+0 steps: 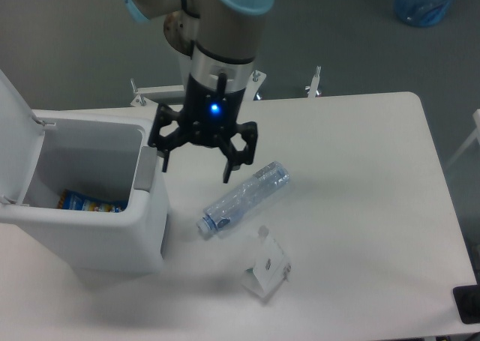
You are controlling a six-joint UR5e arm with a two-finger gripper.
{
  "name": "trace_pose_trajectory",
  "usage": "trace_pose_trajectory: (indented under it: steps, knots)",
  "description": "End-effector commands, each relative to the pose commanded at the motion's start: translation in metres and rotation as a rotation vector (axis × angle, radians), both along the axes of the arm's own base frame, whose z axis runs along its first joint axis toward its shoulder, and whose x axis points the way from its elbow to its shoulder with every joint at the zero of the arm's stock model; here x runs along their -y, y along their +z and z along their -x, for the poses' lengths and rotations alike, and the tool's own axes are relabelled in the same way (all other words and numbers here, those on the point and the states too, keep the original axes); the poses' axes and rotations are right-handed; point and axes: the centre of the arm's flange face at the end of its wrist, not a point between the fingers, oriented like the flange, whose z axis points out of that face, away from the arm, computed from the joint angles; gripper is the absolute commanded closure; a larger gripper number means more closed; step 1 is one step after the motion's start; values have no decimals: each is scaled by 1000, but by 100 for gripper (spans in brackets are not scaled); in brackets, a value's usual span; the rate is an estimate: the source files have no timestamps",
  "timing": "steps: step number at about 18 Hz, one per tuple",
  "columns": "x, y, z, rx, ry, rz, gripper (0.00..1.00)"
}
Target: Open the trash can
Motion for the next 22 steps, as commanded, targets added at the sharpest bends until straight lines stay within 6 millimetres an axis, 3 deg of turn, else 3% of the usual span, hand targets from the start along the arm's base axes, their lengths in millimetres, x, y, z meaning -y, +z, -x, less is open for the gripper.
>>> trace_pose_trajectory:
  steps: [4,5,8,11,12,16,22]
  knots:
    - [22,-36,61,-59,-61,49,0]
    - [37,-46,79,-98,-72,104,0]
    - [47,-70,104,-167,-147,234,0]
    - [62,-98,144,-181,-102,268,0]
    - [69,-98,154,-196,-83,271,0]
    - [71,-102,166,-247,-186,281,0]
    - [76,-115,169,-289,-300,359,0]
